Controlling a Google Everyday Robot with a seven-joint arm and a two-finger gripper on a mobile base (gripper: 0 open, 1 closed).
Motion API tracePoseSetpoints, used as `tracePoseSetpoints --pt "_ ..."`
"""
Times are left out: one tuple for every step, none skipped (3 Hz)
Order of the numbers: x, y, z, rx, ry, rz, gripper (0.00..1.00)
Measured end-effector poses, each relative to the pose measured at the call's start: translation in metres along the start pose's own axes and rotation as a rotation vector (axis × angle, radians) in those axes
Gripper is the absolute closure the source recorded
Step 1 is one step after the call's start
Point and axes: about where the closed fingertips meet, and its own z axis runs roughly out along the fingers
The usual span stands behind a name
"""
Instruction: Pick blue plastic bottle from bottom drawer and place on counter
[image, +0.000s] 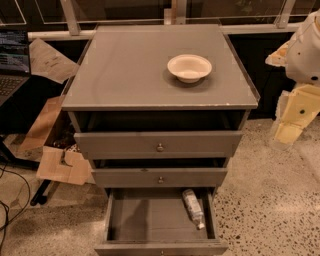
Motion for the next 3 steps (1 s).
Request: tracePoseSetpoints --pt "0.000 0.000 0.000 0.001 0.000 0.000 0.00" --pt "0.002 -0.002 0.010 0.058 0.004 0.056 0.00" --pt "0.018 -0.007 0.053 0.144 0.049 0.199 0.00"
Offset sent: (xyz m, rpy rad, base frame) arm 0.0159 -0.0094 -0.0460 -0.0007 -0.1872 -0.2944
